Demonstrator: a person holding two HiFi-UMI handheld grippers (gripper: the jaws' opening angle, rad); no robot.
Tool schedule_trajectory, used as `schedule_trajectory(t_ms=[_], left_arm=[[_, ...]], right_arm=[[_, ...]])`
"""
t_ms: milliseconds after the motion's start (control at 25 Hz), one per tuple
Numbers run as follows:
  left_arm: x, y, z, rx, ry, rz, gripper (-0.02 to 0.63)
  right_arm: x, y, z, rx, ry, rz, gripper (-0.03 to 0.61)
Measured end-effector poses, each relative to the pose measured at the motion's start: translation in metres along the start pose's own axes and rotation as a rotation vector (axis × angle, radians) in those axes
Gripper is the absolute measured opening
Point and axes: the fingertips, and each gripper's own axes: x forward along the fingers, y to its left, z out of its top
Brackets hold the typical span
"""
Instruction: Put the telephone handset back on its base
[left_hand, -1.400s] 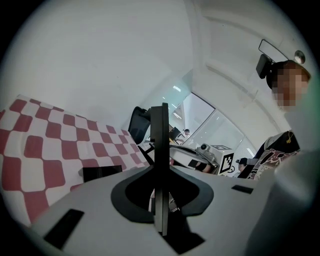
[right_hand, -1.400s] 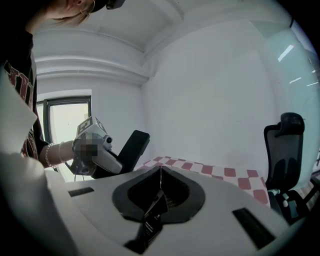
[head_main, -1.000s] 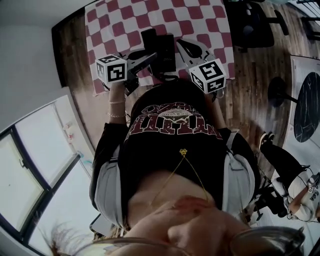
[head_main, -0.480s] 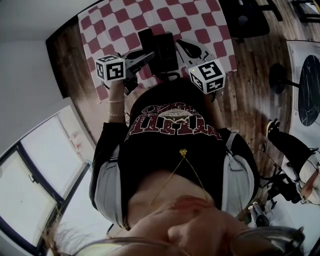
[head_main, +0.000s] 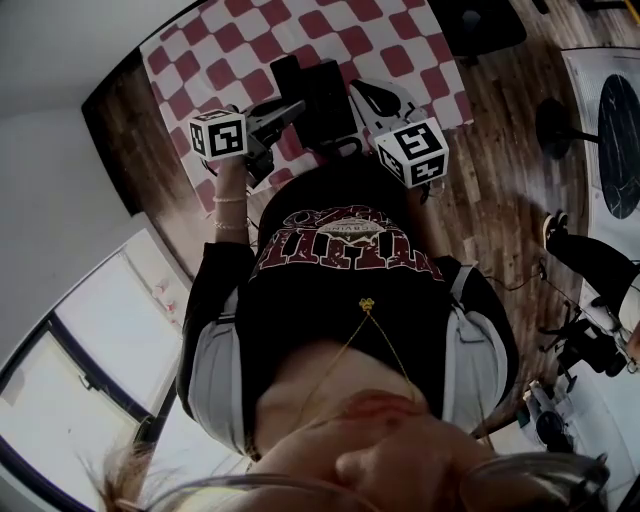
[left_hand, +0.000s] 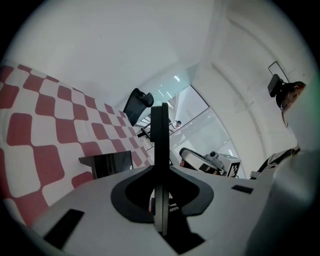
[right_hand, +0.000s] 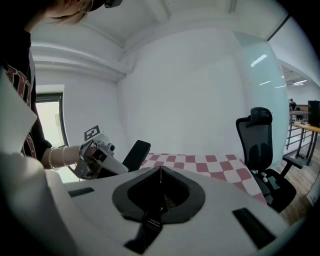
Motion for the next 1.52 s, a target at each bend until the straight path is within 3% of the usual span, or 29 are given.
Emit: schedule_trajectory(t_ms=[480, 1520], left_arm=[[0.008, 0.021, -0.010, -0.048, 0.010, -0.020, 0.081], [0.020, 0.052, -0.023, -0.106, 0.037, 0.007, 0.081]], right_arm=[[0.000, -0.006, -0.011, 0.022, 0.024, -0.043, 0.020], [0.012, -0.006, -0.013, 0.004, 0.055, -0.022, 0.020]])
